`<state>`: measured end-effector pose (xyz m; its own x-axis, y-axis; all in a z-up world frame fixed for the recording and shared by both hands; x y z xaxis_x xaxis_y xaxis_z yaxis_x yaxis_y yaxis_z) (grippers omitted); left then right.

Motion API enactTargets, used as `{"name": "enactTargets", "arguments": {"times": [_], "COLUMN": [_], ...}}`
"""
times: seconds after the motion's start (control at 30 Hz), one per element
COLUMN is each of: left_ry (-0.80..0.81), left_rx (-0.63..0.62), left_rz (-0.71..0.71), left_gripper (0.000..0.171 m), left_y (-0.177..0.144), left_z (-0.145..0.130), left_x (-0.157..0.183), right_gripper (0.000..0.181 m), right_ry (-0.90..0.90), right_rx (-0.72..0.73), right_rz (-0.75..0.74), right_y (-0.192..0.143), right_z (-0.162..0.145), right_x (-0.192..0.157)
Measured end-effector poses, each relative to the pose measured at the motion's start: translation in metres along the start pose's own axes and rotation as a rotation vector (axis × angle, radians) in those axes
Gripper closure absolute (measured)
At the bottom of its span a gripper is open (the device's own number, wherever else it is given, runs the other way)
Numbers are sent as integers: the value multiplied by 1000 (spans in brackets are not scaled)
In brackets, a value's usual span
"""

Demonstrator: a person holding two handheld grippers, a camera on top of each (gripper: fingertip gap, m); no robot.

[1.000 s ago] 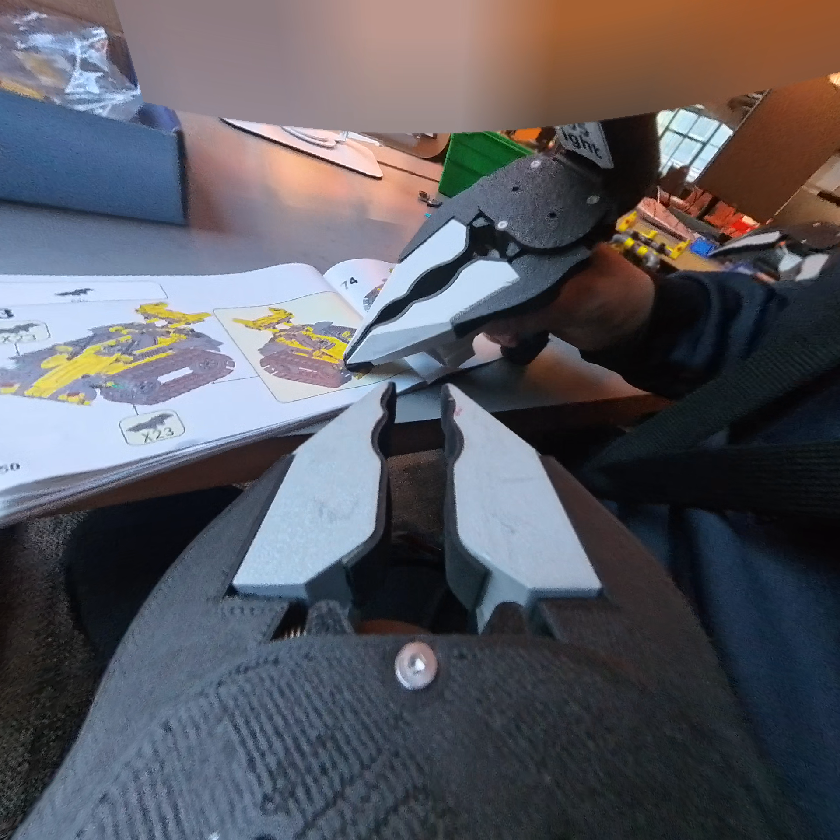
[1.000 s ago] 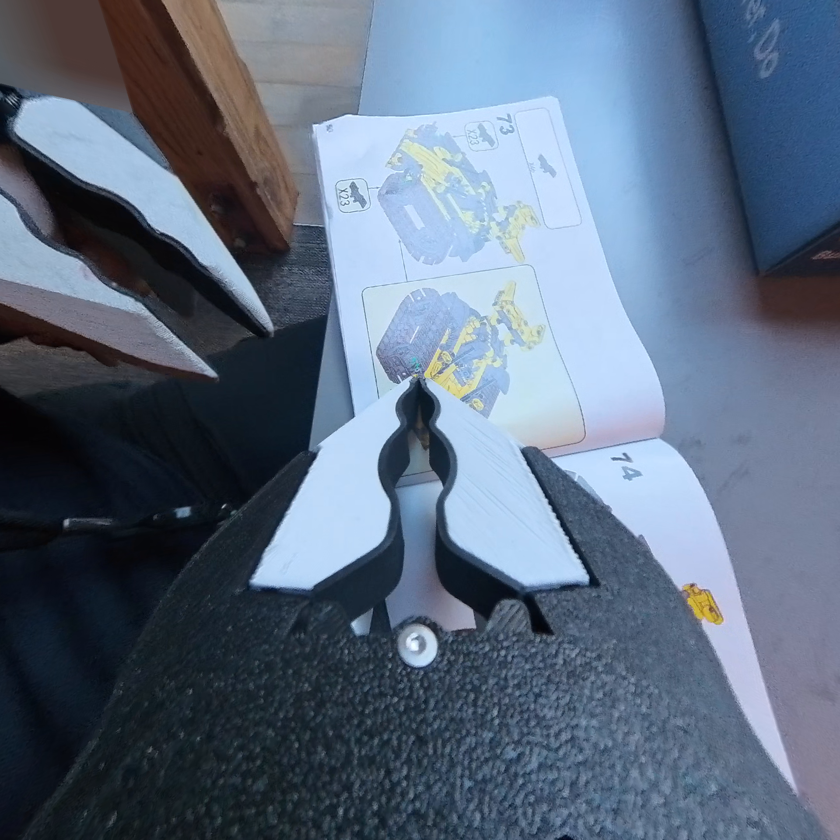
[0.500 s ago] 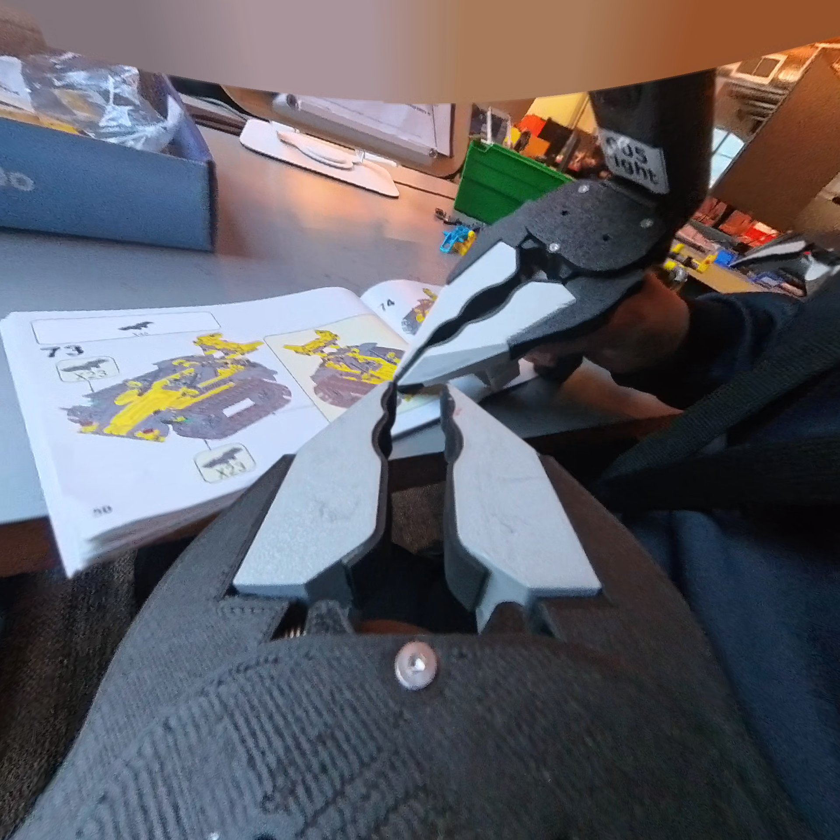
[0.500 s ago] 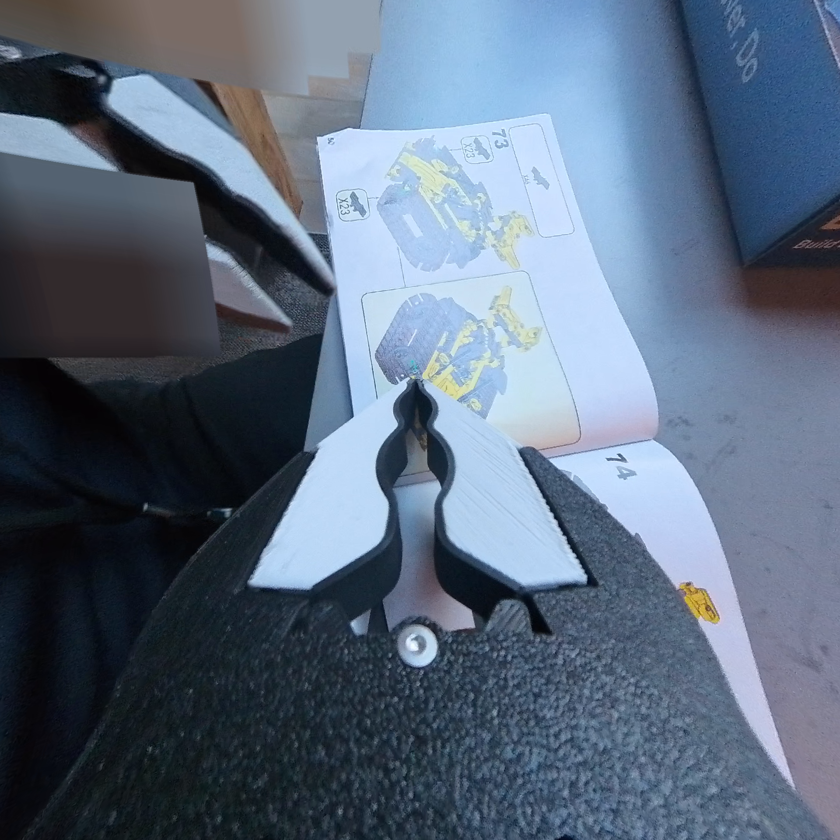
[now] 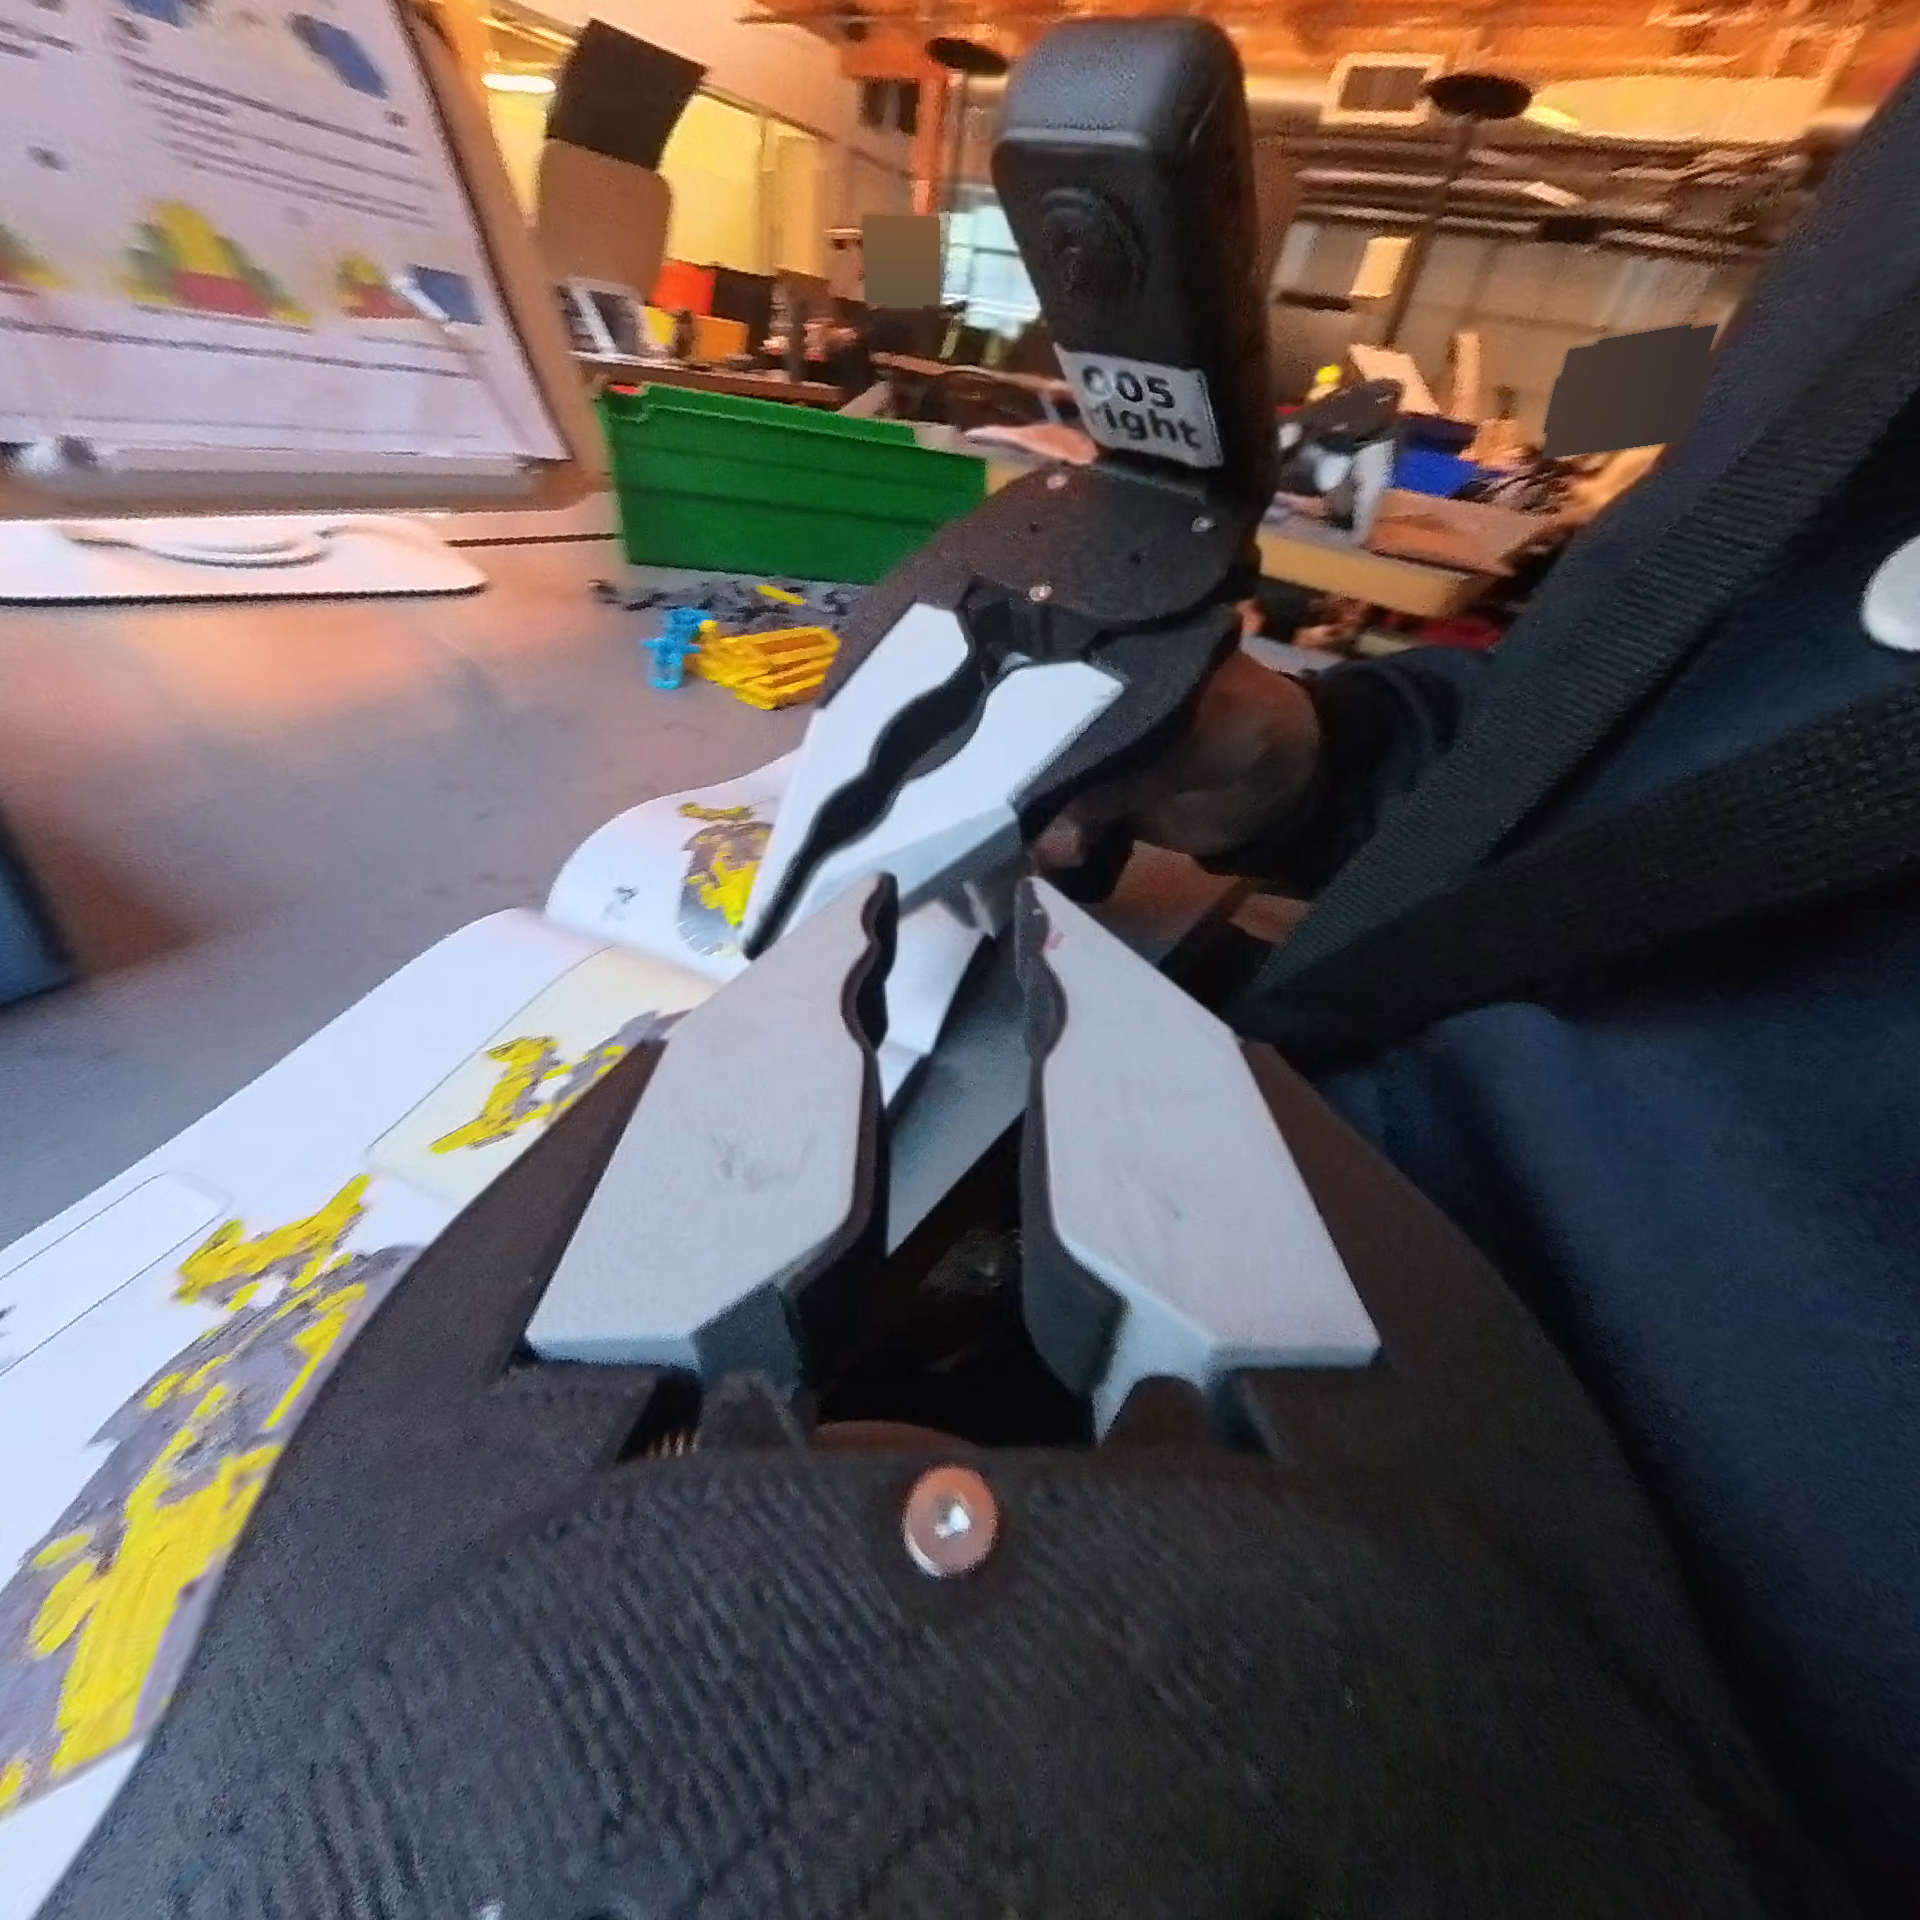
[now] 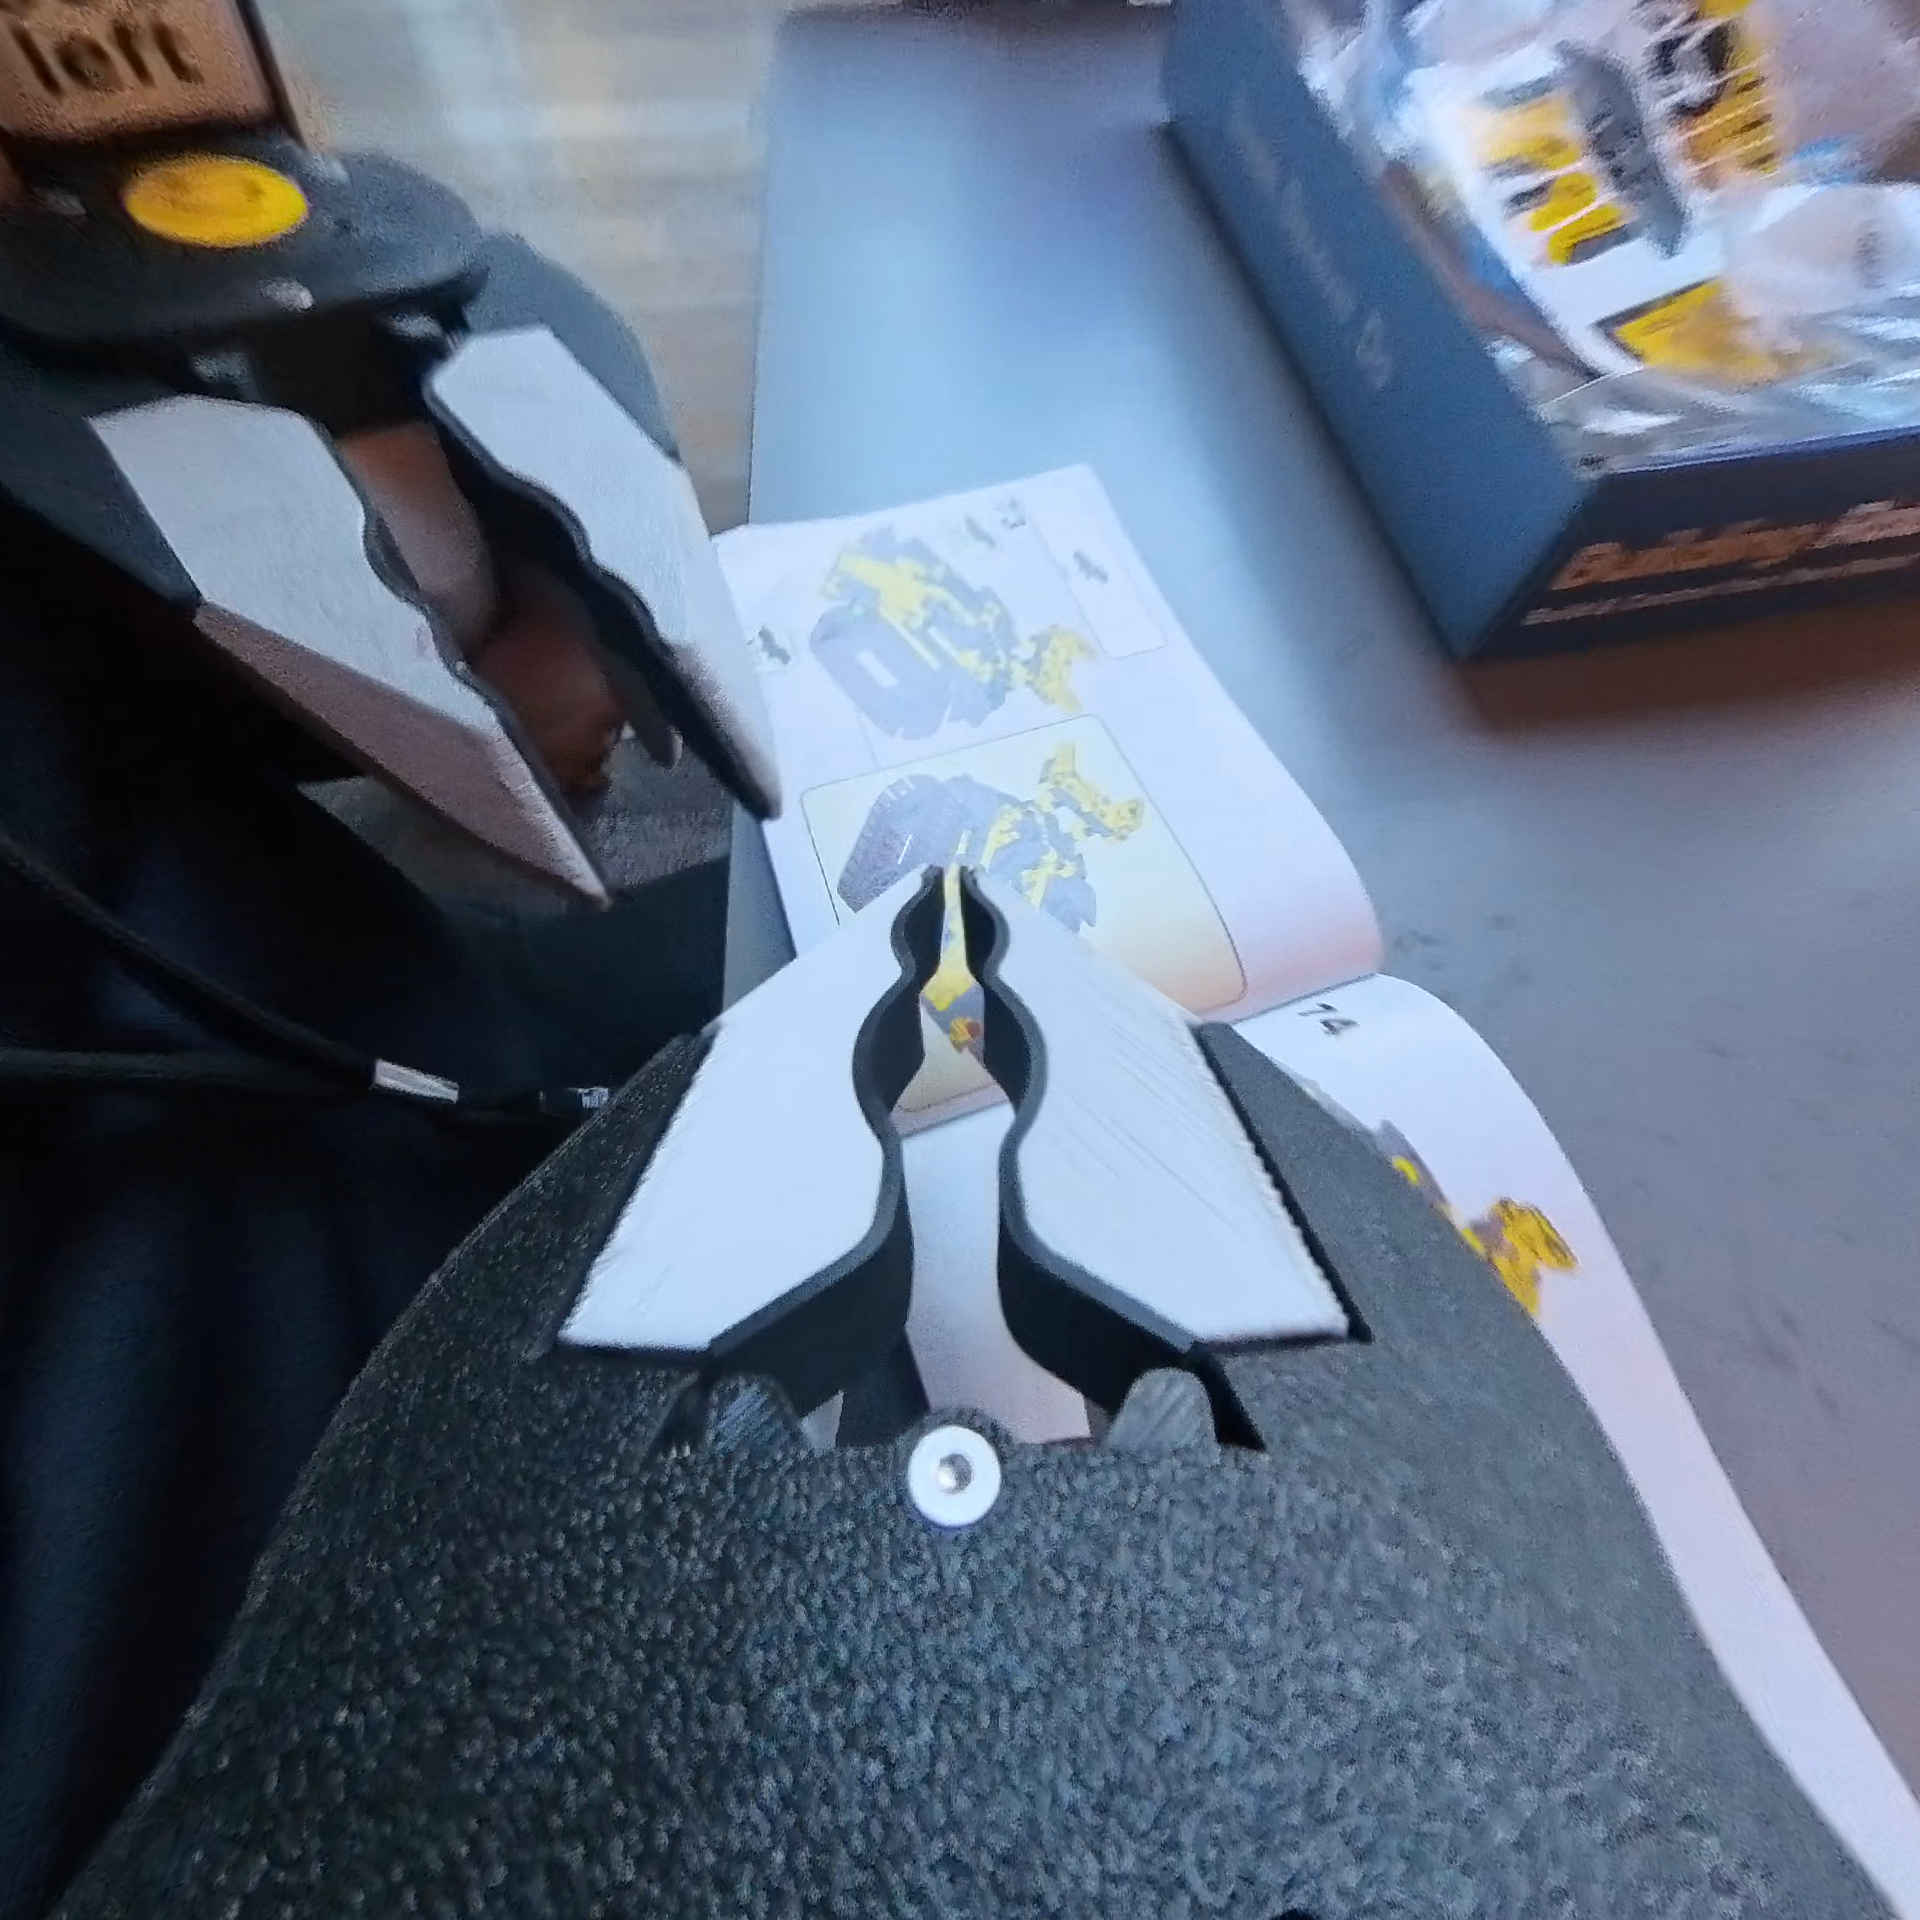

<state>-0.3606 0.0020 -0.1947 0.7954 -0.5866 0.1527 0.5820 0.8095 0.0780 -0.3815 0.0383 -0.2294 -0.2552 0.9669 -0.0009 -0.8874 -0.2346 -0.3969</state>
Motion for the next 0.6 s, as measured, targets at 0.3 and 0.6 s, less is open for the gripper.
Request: {"name": "enactTargets", "arguments": {"times": [0.3, 0.6], "left_ry": [67, 119], "left_rx": [-58, -225], "left_rz": [-186, -167], "left_gripper": [153, 117], "left_y": [27, 124], "left_z": [-14, -6], "left_x": [40, 60], "right_gripper": [174, 160], "right_ry": [-75, -4], "right_rx": [186, 241], "right_rz": [-231, -680], "right_y": [-123, -355], "right_z": [35, -28], "right_x": [-2, 42]}}
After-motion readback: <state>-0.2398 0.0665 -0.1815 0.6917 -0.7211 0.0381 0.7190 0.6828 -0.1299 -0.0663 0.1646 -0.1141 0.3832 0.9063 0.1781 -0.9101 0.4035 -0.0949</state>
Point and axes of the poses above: each gripper's, where its closed fingertips meet, y out along the fingers, z out of its top, x = y × z across the jaws, the point moved 1 cm from there along -y, back along the fingers, and after that the axes turned 8 degrees about x, right-handed, at the moved point
